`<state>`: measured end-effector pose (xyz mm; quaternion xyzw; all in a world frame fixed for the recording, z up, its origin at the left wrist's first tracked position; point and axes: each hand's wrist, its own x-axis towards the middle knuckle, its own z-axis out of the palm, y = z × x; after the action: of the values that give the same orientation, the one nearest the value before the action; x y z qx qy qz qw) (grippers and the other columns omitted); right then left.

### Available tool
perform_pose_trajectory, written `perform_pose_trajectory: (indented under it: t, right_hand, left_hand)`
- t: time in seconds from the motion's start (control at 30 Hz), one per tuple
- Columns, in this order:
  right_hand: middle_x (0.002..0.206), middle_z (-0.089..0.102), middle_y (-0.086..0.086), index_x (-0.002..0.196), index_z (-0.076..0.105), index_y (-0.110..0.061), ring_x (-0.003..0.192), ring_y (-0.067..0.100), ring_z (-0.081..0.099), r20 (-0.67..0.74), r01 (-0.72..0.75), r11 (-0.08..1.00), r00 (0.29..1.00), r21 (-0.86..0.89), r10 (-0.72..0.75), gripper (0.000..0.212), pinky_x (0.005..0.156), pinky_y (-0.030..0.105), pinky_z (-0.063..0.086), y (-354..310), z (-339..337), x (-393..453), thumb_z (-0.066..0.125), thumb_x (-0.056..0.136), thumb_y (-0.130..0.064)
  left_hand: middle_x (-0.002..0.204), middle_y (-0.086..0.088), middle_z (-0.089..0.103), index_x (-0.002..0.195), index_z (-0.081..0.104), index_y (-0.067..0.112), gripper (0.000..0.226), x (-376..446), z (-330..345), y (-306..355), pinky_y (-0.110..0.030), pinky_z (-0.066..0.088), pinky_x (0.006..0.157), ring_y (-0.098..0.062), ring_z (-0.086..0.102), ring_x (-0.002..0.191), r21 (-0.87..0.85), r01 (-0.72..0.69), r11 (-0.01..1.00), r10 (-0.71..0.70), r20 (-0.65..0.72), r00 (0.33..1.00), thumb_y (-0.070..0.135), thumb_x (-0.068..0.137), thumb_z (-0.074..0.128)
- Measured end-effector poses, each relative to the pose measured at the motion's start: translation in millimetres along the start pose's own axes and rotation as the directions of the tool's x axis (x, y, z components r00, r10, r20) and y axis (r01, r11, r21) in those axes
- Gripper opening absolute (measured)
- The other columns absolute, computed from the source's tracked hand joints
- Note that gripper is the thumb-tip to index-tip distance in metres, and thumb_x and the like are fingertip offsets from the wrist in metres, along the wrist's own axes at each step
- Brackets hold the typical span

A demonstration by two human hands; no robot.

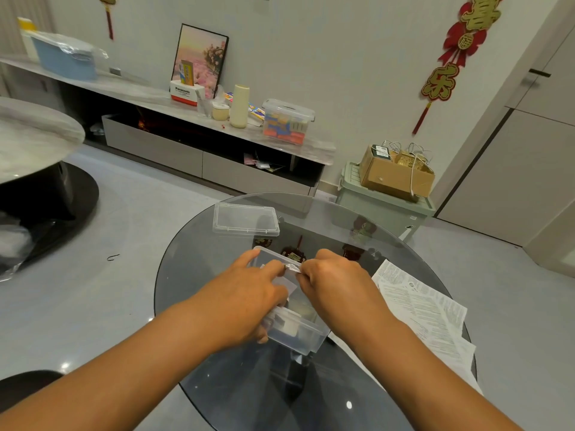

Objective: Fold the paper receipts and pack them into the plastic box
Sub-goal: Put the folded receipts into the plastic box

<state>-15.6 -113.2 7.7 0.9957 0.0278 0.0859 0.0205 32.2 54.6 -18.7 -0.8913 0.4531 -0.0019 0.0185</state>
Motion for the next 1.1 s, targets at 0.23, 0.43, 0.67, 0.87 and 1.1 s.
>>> perform_pose_trajectory:
  t: [0.23,0.43,0.67,0.87,1.1]
  right_hand:
    - [0.09,0.057,-0.003,0.096,0.07,-0.023,0.074,0.024,0.063,-0.028,-0.053,0.998,0.998,-0.039,0.052,0.032,0.068,0.036,0.056,0,1,-5,0.044,0.108,-0.035]
    - [0.087,0.054,-0.003,0.092,0.068,-0.022,0.071,0.023,0.062,0.012,-0.048,0.996,0.999,-0.069,0.049,0.02,0.064,0.035,0.055,0,4,-5,0.054,0.105,-0.026]
    - [0.083,0.045,0.0,0.095,0.067,-0.018,0.071,0.025,0.048,0.145,0.09,0.977,0.987,-0.195,-0.062,0.008,0.062,0.033,0.038,-14,-4,15,0.06,0.099,-0.015]
    - [0.083,0.06,0.002,0.094,0.066,-0.014,0.078,0.026,0.062,0.233,0.067,0.998,0.97,0.006,-0.067,0.01,0.063,0.035,0.046,-16,10,30,0.058,0.1,-0.015]
    - [0.079,0.058,0.005,0.107,0.066,-0.009,0.069,0.025,0.053,0.219,-0.095,0.995,0.971,-0.03,0.099,0.011,0.066,0.033,0.043,-24,2,29,0.062,0.097,-0.005]
  left_hand:
    - [0.158,-0.001,0.026,0.139,0.055,0.031,0.049,1,1,0,-0.046,-0.005,0.127,-0.02,0.042,0.139,0.05,-0.011,0.999,0.011,-0.006,1.0,0.039,0.092,0.066]
    - [0.127,0.002,0.058,0.134,0.054,0.03,0.044,4,3,1,-0.048,-0.003,0.126,-0.021,0.047,0.126,0.115,-0.006,0.993,0.003,0.025,1.0,0.037,0.092,0.065]
    - [0.132,0.001,0.048,0.134,0.051,0.024,0.054,4,4,-6,-0.043,0.008,0.127,-0.02,0.044,0.128,0.002,0.008,1.0,-0.008,-0.006,1.0,0.034,0.086,0.074]
    - [0.118,0.013,0.028,0.115,0.047,0.035,0.06,-14,-4,-24,-0.027,0.048,0.083,-0.011,0.042,0.107,-0.318,0.017,0.948,-0.064,-0.137,0.988,0.035,0.071,0.087]
    - [0.15,0.023,0.013,0.099,0.044,0.039,0.056,-17,-2,-40,-0.03,0.049,0.098,-0.009,0.032,0.13,-0.419,0.049,0.907,-0.11,-0.123,0.986,0.048,0.067,0.089]
